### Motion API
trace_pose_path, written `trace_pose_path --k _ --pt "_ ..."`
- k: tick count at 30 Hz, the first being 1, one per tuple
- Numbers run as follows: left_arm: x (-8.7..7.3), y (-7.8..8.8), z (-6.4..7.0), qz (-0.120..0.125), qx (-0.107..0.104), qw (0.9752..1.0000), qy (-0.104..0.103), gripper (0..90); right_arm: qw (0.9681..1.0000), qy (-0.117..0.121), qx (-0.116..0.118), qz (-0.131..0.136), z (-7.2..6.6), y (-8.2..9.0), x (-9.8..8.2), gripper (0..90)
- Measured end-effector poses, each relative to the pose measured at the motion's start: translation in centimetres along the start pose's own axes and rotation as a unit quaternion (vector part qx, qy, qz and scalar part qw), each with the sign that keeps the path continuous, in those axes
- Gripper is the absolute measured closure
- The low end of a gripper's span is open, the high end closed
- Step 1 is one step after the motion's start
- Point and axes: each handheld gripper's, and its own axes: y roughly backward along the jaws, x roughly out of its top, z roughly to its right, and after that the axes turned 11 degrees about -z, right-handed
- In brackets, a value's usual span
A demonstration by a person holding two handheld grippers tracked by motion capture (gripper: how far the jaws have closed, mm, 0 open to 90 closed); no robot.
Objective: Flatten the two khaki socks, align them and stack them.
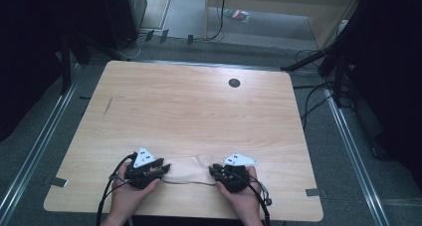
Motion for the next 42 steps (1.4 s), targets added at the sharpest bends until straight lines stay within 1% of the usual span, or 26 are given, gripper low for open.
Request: trace_pose_path --k 1,2,3,4,5,6,8,10,12,13,14,15,16,17,19,20,21,23,26,30,32,35,36,37,41,42 --pt "0.0 0.2 -0.3 0.011 -0.015 0.9998 0.006 58.3 0.9999 0.001 0.005 0.008 0.1 0.2 0.0 69.9" --pt "-0.1 0.4 -0.5 0.023 -0.031 0.9992 0.012 56.4 0.9996 0.0 0.014 0.024 0.2 0.5 0.1 64.5" --pt "-0.1 0.6 -0.8 0.035 -0.039 0.9985 0.015 53.9 0.999 -0.004 0.019 0.04 0.4 0.9 0.2 59.2" --pt "-0.2 0.9 -1.1 0.049 -0.045 0.9976 0.021 49.6 0.9982 -0.006 0.019 0.057 0.6 1.2 0.2 53.1" --pt "-0.2 1.2 -1.3 0.058 -0.045 0.997 0.022 44.8 0.9971 -0.009 0.016 0.074 0.9 1.7 0.3 46.9" --pt "-0.2 1.4 -1.4 0.065 -0.045 0.9966 0.022 42.1 0.9962 -0.011 0.012 0.085 1.2 2.1 0.3 42.3" --pt "-0.3 1.9 -1.8 0.081 -0.037 0.9957 0.025 35.3 0.9951 -0.018 0.008 0.097 1.7 2.6 0.3 36.3" --pt "-0.4 2.3 -2.2 0.087 -0.03 0.9952 0.033 28.6 0.9941 -0.025 0.007 0.105 2.3 3.2 0.3 32.8" --pt "-0.4 2.6 -2.8 0.091 -0.02 0.9947 0.043 24.8 0.9932 -0.025 -0.003 0.114 2.7 3.7 0.3 28.5" --pt "-0.4 2.8 -3.1 0.091 -0.02 0.9944 0.049 23.3 0.9928 -0.024 -0.01 0.117 2.8 4.0 0.3 25.3" --pt "-0.4 2.8 -3.1 0.091 -0.02 0.9944 0.049 22.3 0.9928 -0.024 -0.01 0.117 2.8 4.0 0.3 25.3" --pt "-0.5 3.1 -3.8 0.097 -0.02 0.9931 0.062 21.0 0.9922 -0.026 -0.019 0.12 3.3 4.4 0.4 18.9" --pt "-0.6 3.3 -4.2 0.1 -0.016 0.9927 0.066 20.3 0.9923 -0.028 -0.019 0.119 3.4 4.5 0.4 17.5" --pt "-0.7 3.6 -4.5 0.104 -0.018 0.9917 0.074 19.7 0.9924 -0.032 -0.021 0.117 3.6 4.7 0.4 16.1" --pt "-0.9 4.0 -5.2 0.112 -0.019 0.99 0.084 19.1 0.9927 -0.027 -0.036 0.112 3.9 4.8 0.3 14.5" --pt "-1.0 4.2 -5.5 0.112 -0.019 0.9901 0.082 18.6 0.9925 -0.027 -0.045 0.11 4.1 4.9 0.2 14.5" --pt "-1.2 4.4 -5.9 0.113 -0.022 0.9898 0.084 16.3 0.9923 -0.029 -0.049 0.11 4.3 5.0 0.2 14.5" --pt "-1.4 4.7 -6.5 0.117 -0.019 0.9893 0.086 15.3 0.9918 -0.038 -0.047 0.113 4.7 5.2 0.1 14.5" --pt "-1.8 5.3 -7.5 0.123 -0.011 0.988 0.093 14.7 0.9908 -0.046 -0.053 0.116 5.3 5.7 -0.1 14.5" --pt "-2.3 5.8 -8.6 0.121 0.002 0.9869 0.106 14.6 0.9894 -0.052 -0.067 0.117 6.2 6.3 -0.4 14.5" --pt "-2.6 6.0 -9.3 0.12 0.007 0.9863 0.112 14.7 0.9885 -0.06 -0.072 0.119 6.7 6.6 -0.6 14.5" --pt "-3.0 6.3 -10.1 0.123 0.012 0.9847 0.123 14.7 0.9873 -0.067 -0.08 0.12 7.4 7.2 -1.0 14.5" --pt "-3.1 6.5 -10.4 0.122 0.014 0.9846 0.125 14.7 0.9867 -0.072 -0.082 0.12 7.7 7.4 -1.2 14.5" --pt "-3.3 6.6 -10.6 0.121 0.017 0.9843 0.127 14.7 0.9863 -0.072 -0.087 0.12 8.0 7.7 -1.3 14.5" --pt "-4.1 7.1 -11.5 0.113 0.033 0.9839 0.134 14.7 0.9839 -0.085 -0.1 0.121 9.2 8.5 -2.1 14.6" --pt "-4.1 7.1 -11.5 0.113 0.033 0.9839 0.134 14.7 0.9839 -0.085 -0.1 0.121 9.2 8.5 -2.1 14.6"
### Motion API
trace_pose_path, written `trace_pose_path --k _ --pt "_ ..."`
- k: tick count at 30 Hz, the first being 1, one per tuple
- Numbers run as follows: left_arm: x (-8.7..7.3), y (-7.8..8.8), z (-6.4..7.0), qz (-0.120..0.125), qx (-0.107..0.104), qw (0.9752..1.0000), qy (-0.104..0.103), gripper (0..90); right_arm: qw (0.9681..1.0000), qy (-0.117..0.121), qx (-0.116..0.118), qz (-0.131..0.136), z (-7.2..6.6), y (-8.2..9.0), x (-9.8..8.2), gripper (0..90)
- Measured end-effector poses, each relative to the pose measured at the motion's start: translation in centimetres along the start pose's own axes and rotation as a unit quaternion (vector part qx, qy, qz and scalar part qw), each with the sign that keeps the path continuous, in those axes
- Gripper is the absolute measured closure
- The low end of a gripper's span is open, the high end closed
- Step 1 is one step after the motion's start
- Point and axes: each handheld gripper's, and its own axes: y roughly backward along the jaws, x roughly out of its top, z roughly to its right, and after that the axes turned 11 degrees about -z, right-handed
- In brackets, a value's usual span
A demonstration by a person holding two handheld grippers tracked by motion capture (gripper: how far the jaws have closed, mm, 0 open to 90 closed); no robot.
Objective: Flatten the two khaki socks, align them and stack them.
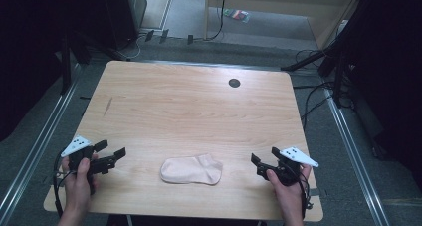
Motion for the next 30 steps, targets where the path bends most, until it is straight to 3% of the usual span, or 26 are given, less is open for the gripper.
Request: trace_pose_path --k 1,7,15,19,26,30 --pt "-0.2 0.4 -0.6 0.0 0.004 1.0 0.005 14.7 0.9999 -0.007 -0.01 -0.001 0.8 0.4 -0.3 14.7" --pt "-1.0 1.5 -2.3 0.0 0.02 0.9997 0.015 14.7 0.9993 -0.024 -0.03 -0.003 2.7 1.4 -1.2 14.7" --pt "-2.4 2.8 -4.3 -0.003 0.037 0.9991 0.019 14.6 0.999 -0.015 -0.04 -0.015 4.4 2.3 -2.8 14.6" --pt "-2.7 3.4 -4.9 0.007 0.042 0.9989 0.023 14.6 0.9986 -0.025 -0.044 -0.014 5.2 2.9 -3.5 14.6" --pt "-3.3 4.1 -5.6 0.016 0.052 0.9985 0.008 14.6 0.9976 -0.033 -0.058 -0.017 6.6 3.7 -4.6 14.6" --pt "-3.7 4.4 -5.9 0.02 0.04 0.999 0.006 14.1 0.9971 -0.036 -0.062 -0.028 6.9 4.0 -5.3 14.6"
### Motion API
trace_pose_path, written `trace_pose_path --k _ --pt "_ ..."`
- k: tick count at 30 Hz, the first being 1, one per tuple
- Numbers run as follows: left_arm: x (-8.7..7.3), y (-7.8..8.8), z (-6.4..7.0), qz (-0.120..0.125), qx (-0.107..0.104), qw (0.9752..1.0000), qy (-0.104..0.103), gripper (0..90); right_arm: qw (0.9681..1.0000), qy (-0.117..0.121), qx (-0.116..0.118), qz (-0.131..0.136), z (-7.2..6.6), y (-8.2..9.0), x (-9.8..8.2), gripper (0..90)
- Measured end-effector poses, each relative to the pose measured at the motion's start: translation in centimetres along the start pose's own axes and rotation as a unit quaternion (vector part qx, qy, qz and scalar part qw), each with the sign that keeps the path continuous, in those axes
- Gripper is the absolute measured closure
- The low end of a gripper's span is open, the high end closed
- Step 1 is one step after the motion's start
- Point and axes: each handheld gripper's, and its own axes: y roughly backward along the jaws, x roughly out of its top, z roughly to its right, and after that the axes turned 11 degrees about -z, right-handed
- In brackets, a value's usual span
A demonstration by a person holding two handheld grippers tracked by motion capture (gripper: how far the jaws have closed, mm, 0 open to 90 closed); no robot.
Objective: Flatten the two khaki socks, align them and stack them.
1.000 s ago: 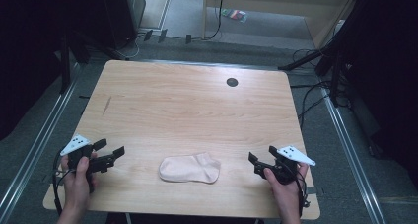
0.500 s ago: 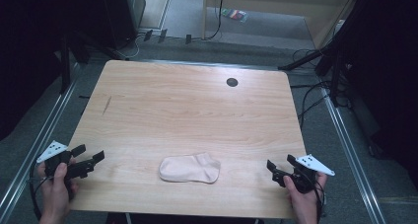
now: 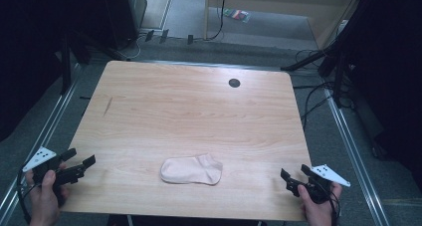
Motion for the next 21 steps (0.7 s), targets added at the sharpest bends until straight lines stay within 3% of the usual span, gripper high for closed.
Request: trace_pose_path --k 5,9,21 --pt "-0.1 -0.21 0.05 0.001 -0.002 1.0 -0.002 14.1 1.0 -0.008 0.001 -0.004 0.65 0.39 -0.77 14.7" --pt "-0.15 -0.33 -0.18 0.011 -0.012 0.9998 0.01 14.1 0.9999 -0.011 0.009 -0.006 0.77 0.4 -0.78 14.7" --pt "0.03 -0.58 -0.28 -0.008 -0.016 0.9998 0.013 14.0 0.9998 -0.015 0.008 -0.014 0.75 0.26 -0.72 14.7"
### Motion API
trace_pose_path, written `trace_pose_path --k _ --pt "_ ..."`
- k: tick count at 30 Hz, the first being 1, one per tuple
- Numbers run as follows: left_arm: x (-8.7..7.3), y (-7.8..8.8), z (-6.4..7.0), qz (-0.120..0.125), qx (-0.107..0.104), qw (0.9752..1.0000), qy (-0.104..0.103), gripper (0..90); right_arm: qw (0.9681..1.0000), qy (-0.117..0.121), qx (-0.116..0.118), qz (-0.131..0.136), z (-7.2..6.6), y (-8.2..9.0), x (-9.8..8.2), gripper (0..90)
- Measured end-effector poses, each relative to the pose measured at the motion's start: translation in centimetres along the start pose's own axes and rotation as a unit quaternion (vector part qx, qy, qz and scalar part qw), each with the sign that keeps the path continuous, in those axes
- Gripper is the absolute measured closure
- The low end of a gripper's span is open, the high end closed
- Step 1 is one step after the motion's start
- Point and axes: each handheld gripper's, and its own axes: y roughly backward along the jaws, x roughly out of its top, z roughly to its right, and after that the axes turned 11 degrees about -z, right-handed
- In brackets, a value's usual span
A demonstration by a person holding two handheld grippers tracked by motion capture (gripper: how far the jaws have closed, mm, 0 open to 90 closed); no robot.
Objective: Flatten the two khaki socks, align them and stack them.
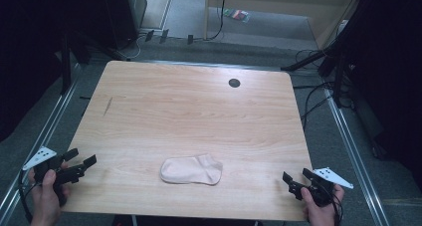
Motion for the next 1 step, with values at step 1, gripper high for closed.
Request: trace_pose_path --k 1 --pt "0.0 0.0 0.0 0.0 0.0 1.0 0.0 14.0 1.0 0.002 -0.002 0.001 -0.07 0.0 0.0 14.8"
